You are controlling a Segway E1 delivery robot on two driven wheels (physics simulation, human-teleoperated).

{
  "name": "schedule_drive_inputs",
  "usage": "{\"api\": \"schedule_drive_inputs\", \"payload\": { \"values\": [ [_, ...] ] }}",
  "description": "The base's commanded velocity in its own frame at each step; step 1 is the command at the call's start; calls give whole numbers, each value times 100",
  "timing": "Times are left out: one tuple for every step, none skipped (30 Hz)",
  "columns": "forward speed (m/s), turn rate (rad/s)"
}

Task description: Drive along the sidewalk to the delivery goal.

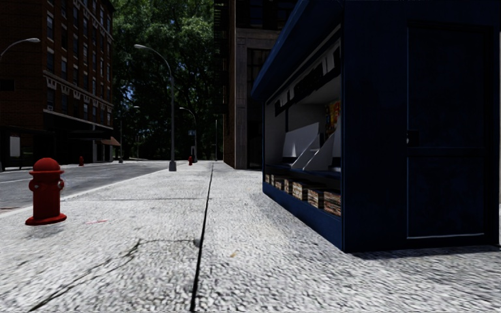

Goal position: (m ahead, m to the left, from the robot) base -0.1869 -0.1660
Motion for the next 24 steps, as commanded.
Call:
{"api": "schedule_drive_inputs", "payload": {
  "values": [
    [168,0],
    [0,0],
    [0,0],
    [0,0],
    [0,0],
    [0,0],
    [0,0],
    [0,0],
    [0,0],
    [0,0],
    [0,0],
    [0,0],
    [0,0],
    [0,0],
    [0,0],
    [0,0],
    [0,0],
    [0,0],
    [0,0],
    [0,0],
    [0,0],
    [0,0],
    [0,0],
    [0,0]
  ]
}}
